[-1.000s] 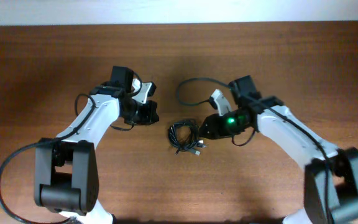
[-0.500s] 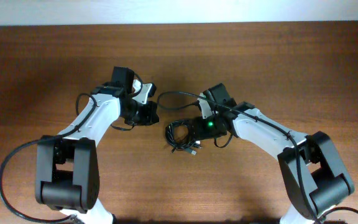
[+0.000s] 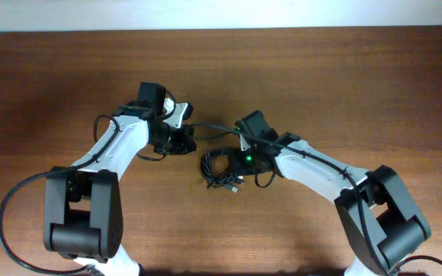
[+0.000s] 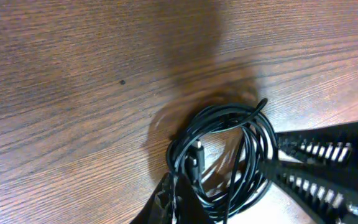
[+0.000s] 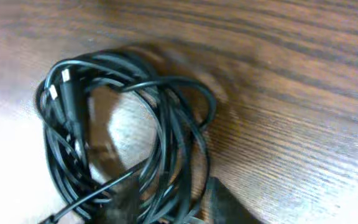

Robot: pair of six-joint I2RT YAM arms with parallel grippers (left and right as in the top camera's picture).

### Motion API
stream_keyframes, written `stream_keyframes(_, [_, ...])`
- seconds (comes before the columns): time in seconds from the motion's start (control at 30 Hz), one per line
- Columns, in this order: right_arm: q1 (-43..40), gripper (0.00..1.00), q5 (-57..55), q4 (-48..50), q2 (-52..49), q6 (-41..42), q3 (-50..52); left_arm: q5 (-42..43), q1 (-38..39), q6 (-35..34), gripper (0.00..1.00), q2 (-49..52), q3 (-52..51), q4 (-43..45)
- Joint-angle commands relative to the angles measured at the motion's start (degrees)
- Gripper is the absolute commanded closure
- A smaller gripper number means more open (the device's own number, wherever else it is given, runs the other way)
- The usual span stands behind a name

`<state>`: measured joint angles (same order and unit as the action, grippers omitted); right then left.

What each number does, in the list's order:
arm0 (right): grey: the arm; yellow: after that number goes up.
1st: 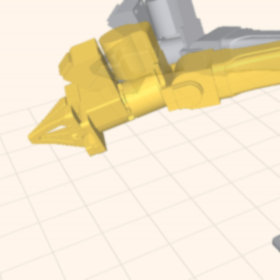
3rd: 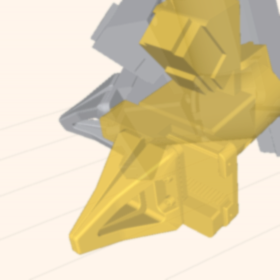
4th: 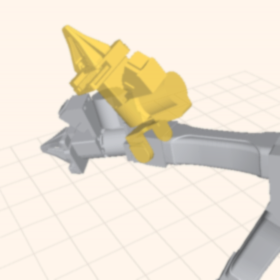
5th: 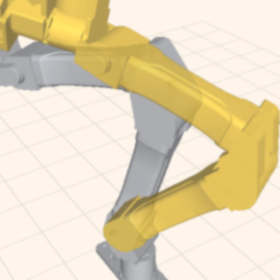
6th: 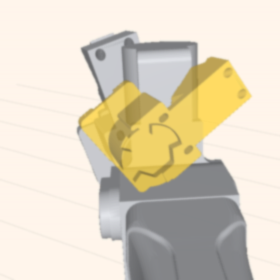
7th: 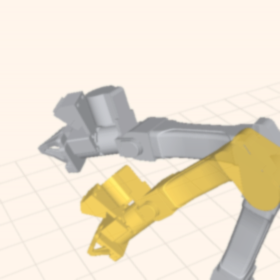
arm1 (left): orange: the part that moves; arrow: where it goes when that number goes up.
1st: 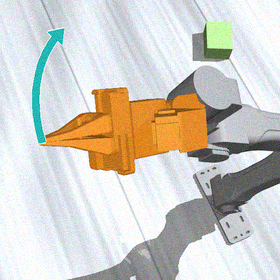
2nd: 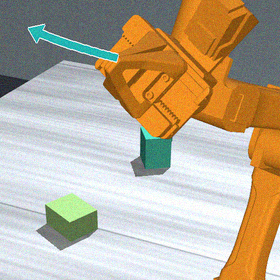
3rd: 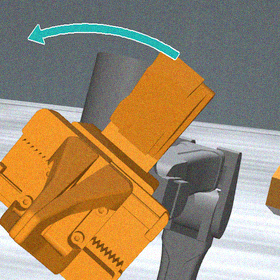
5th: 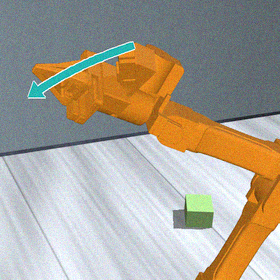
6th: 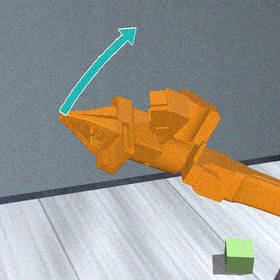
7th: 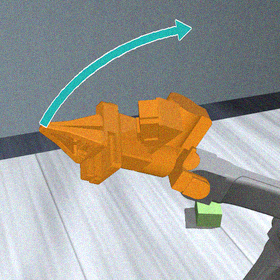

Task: Untangle cables

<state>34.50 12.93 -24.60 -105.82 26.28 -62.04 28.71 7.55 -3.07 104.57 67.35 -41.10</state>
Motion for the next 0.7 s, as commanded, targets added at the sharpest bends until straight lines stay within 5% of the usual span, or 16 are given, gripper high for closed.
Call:
stream_keyframes(0.0, [1.22, 0.75, -5.27, 0.26, -0.68, 1.68, -0.76, -0.09, 0.09, 0.02, 0.96, 0.46, 0.57, -0.02])
stream_keyframes(0.1, [1.22, 0.71, -5.27, 0.48, -0.68, 1.68, -0.76, -6.14, 0.09, -4.20, 0.95, 0.48, 0.42, -0.28])
stream_keyframes(0.13, [1.22, 0.52, -5.25, 0.59, -0.70, 1.68, -0.76, -6.49, 0.09, -4.44, 0.92, 0.48, 0.42, -0.33])
stream_keyframes(0.23, [1.05, 0.50, -2.95, 2.03, -0.63, 1.66, -1.25, -6.47, 0.09, -4.44, 0.84, 0.46, 0.42, -0.33])
stream_keyframes(0.3, [0.33, 0.53, 2.36, 2.10, -0.63, 1.66, -4.26, -6.45, 0.09, -4.44, 0.71, 0.46, 0.42, -0.31])
stream_keyframes(0.37, [0.31, 0.76, 1.64, 2.43, -0.63, 1.66, -4.83, -6.43, 0.09, -4.44, 0.73, 0.46, 0.42, -0.35])
stream_keyframes(0.57, [0.37, 0.78, -3.19, 0.28, -0.70, 1.66, -4.72, -6.05, 1.05, -4.42, 0.76, 0.48, 0.42, -0.31])
stream_keyframes(0.67, [1.07, 0.55, -2.64, -1.62, -0.70, 1.68, -4.72, -6.08, 1.46, -4.39, 0.76, 0.46, 0.42, -0.07])
